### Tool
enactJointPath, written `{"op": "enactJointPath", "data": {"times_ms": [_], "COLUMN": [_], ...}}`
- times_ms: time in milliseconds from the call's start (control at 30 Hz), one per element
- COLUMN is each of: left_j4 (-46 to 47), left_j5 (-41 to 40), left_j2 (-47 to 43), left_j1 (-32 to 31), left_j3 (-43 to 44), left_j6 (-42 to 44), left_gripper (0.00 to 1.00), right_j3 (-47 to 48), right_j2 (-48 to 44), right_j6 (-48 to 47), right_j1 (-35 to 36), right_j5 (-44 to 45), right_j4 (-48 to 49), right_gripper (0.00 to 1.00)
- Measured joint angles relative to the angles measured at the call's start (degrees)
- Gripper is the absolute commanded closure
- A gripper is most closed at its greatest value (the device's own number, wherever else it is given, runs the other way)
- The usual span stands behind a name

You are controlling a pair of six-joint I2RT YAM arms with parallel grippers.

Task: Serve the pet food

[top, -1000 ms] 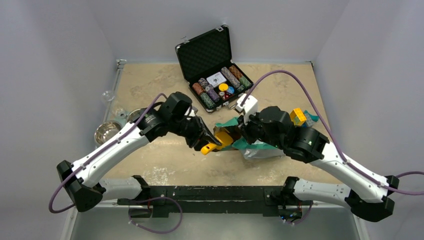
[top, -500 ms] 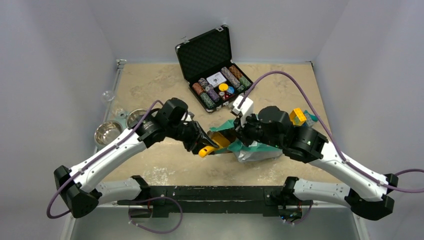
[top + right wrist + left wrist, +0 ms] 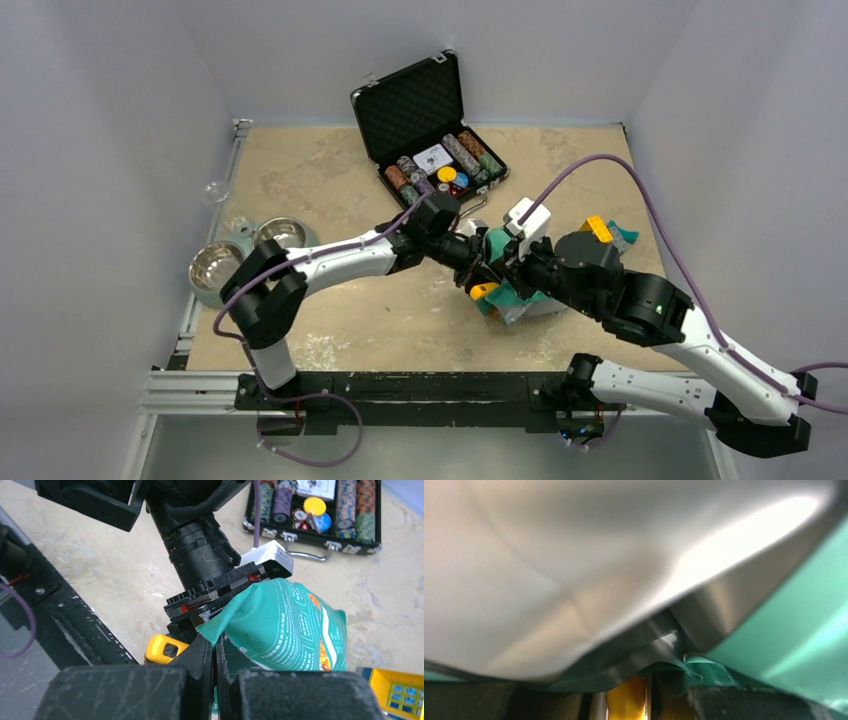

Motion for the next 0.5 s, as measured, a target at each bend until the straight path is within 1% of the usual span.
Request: {"op": "enactJointPath", "data": {"times_ms": [133, 267, 500], "left_j4": [11.3, 17.9, 37.2], "left_j5": [2.1, 2.0, 1.8], "left_j2": [4.5, 6.6, 11.8], "left_j1": [0.1, 0.2, 0.6], "left_j3": [-2.4, -3.4, -7.0], "left_j6": [-1.1, -0.2, 2.4], "left_gripper": [1.0, 1.0, 1.0], "right_j3": [-3.0, -5.4, -8.8], "right_j2": [-0.8, -1.3, -1.7], "right_j6": [0.9, 1.8, 3.1], "right_j1": [0.0, 0.0, 0.0], "right_j5": [2.9, 4.0, 6.2], "right_j4": [-0.1, 1.0, 1.5], "right_gripper": [1.0, 1.0, 1.0]}}
